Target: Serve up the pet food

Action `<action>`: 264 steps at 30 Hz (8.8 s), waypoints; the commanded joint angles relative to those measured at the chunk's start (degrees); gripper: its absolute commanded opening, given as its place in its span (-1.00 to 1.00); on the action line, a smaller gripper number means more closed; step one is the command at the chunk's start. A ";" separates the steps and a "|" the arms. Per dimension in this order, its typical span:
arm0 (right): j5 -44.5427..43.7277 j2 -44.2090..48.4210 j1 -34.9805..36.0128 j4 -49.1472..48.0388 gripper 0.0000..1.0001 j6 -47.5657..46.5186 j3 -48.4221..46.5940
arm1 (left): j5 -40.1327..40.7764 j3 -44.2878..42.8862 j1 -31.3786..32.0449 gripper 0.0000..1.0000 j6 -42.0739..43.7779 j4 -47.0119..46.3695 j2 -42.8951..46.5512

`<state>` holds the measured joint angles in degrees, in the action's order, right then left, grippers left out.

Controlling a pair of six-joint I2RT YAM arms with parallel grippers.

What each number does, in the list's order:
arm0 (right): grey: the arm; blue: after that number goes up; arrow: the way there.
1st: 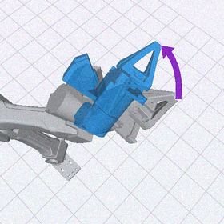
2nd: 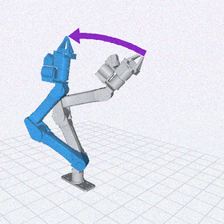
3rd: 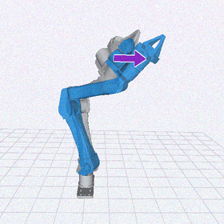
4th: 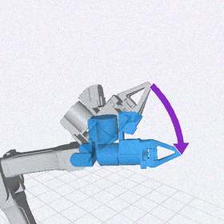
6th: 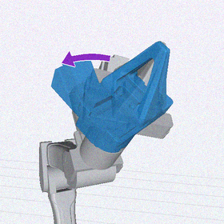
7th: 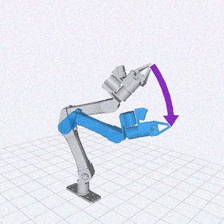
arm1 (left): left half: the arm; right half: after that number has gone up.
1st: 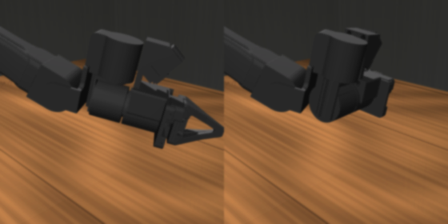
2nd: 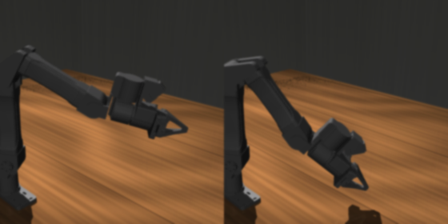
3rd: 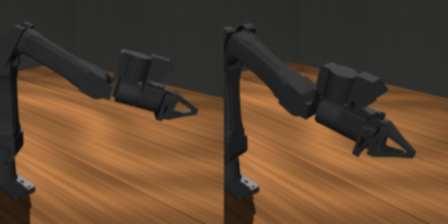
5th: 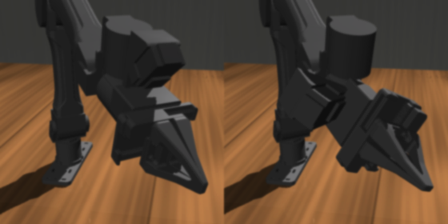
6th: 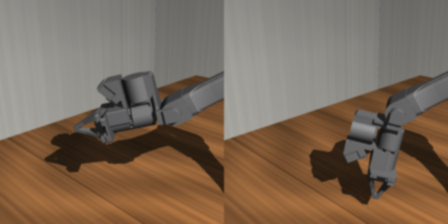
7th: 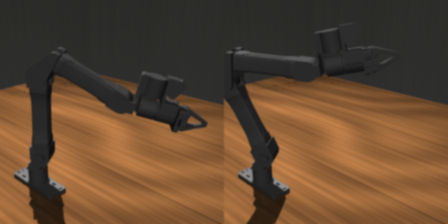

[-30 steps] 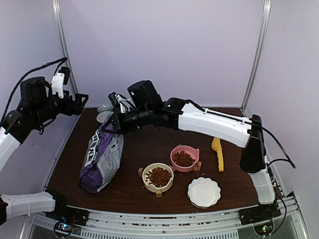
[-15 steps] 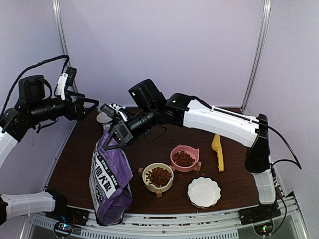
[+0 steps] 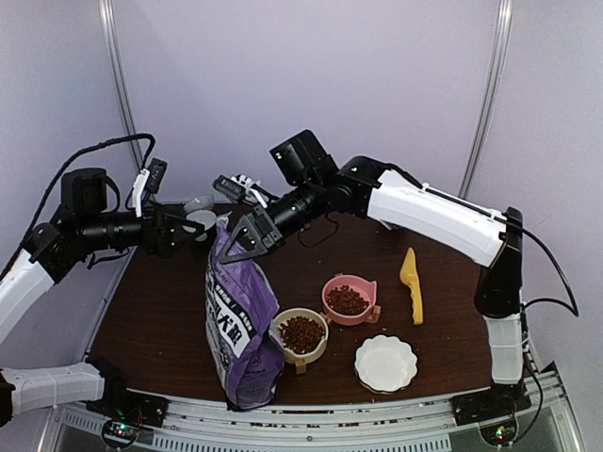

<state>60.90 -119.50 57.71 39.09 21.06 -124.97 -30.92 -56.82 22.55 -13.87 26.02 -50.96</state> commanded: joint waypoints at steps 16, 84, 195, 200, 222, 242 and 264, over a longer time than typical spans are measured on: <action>-34.67 23.17 0.20 -16.93 0.90 -0.22 22.24 | 18.27 5.67 -0.45 0.95 -7.81 -4.32 5.94; -34.49 16.36 9.04 29.13 -1.00 -32.28 -2.34 | -14.55 5.96 -0.39 0.96 3.35 -3.57 8.26; -30.84 12.40 7.47 1.73 -1.00 -7.73 12.28 | -20.89 10.83 13.89 -0.60 -4.91 -19.09 0.94; -30.92 12.86 7.25 1.80 -1.00 -7.73 12.76 | -19.59 11.33 13.85 -0.71 -4.76 -18.34 1.65; -32.26 18.83 6.53 5.17 -0.84 -8.74 20.39 | -19.53 11.64 13.76 -1.00 -5.11 -19.34 1.94; -30.49 18.30 6.58 3.09 -1.00 -8.27 19.23 | -22.11 8.52 16.14 -0.50 -5.80 -24.13 -5.81; -34.69 23.12 6.39 9.95 -1.00 -9.30 24.16 | -21.47 9.62 16.30 -1.00 -5.56 -24.10 -3.56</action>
<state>28.40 -98.85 64.53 45.01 11.79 -103.04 -51.81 -46.61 38.74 -19.84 5.26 -56.14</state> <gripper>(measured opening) 0.028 0.016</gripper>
